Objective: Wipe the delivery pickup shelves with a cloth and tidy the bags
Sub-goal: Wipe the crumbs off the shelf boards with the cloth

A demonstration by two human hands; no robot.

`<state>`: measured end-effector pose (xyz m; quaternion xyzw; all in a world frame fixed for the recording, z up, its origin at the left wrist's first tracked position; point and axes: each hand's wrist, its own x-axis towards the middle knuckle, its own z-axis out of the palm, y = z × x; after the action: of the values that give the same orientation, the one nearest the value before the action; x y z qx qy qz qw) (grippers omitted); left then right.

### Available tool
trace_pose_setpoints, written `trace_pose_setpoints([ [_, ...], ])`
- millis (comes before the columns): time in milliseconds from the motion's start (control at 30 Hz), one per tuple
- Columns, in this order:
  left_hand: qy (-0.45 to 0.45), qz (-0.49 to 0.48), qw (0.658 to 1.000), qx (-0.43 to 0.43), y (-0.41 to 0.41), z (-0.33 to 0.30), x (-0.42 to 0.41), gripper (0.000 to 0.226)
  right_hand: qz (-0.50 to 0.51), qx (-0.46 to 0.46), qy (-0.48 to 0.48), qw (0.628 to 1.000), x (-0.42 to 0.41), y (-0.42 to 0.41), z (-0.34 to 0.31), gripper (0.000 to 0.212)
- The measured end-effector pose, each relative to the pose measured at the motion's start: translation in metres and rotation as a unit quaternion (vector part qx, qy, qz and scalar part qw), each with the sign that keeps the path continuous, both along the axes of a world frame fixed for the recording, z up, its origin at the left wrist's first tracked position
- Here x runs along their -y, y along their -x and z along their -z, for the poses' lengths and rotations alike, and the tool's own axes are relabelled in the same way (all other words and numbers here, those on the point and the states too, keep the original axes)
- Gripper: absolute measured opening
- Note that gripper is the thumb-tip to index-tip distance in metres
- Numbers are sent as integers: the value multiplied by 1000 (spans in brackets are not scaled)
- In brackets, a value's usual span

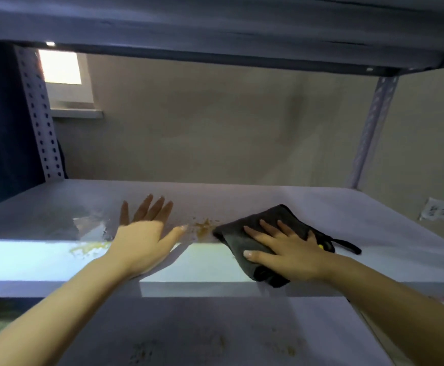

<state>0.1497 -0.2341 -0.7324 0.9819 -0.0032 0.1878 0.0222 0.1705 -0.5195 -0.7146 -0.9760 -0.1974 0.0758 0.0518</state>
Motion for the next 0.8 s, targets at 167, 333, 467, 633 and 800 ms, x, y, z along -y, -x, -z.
trace_pose_setpoints([
  [167, 5, 22, 999, 23, 1, 2, 5, 102, 76, -8, -7, 997, -35, -46, 4, 72],
  [333, -13, 20, 997, 73, 6, 1, 5, 96, 134, 4, 43, 990, -66, -96, 4, 80],
  [467, -15, 20, 996, 85, 4, -1, 5, 94, 116, 8, 8, 993, -63, -67, 8, 65],
  [633, -19, 19, 995, 100, 2, 0, 4, 94, 29, 10, 2, 1000, -51, -2, 5, 56],
  [800, -11, 17, 996, 86, 6, 0, 3, 98, -9, -18, 2, 1000, -54, -11, -2, 58],
])
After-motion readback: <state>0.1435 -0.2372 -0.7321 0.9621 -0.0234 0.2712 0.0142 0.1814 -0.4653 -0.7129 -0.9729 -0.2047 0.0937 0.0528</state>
